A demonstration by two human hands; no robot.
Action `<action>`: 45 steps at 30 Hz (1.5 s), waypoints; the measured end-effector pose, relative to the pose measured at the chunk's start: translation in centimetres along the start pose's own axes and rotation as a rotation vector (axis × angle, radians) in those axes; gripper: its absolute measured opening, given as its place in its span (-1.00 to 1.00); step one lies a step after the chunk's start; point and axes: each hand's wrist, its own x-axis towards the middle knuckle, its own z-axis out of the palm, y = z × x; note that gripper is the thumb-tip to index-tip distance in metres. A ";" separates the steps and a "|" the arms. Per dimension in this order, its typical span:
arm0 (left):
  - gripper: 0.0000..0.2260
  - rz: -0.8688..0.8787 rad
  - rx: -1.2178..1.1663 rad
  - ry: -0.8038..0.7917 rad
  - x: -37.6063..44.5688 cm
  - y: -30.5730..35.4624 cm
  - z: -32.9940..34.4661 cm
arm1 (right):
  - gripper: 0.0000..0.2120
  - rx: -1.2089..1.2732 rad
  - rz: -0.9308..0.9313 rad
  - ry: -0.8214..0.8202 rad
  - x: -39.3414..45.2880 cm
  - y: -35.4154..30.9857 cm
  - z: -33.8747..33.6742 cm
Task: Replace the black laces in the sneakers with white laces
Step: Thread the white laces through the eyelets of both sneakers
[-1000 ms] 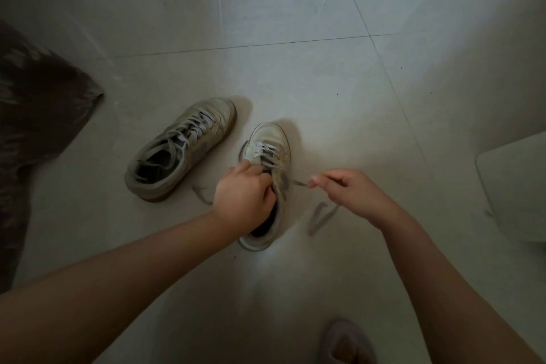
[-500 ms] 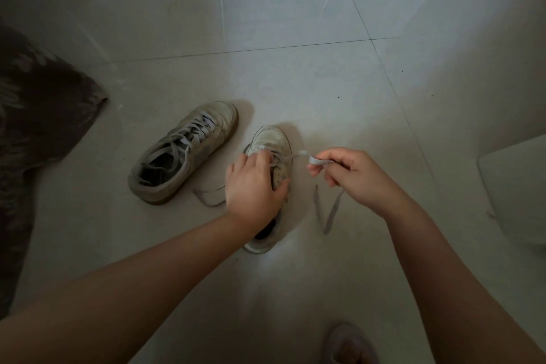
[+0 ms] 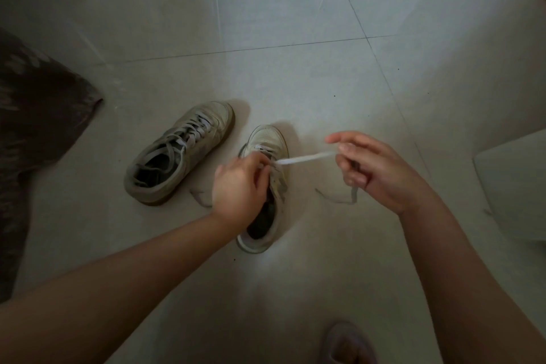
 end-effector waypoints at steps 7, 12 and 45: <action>-0.57 0.200 -0.229 -0.306 -1.3 5.0 0.0 | -0.81 0.528 0.038 0.047 1.5 0.0 2.6; -0.75 0.082 -0.383 -0.328 -2.6 6.2 2.2 | -0.79 0.796 0.015 0.101 2.3 -0.7 2.4; -0.79 0.140 0.181 -0.109 0.3 -0.5 -0.4 | -0.95 -0.756 -0.011 0.030 2.6 5.6 2.5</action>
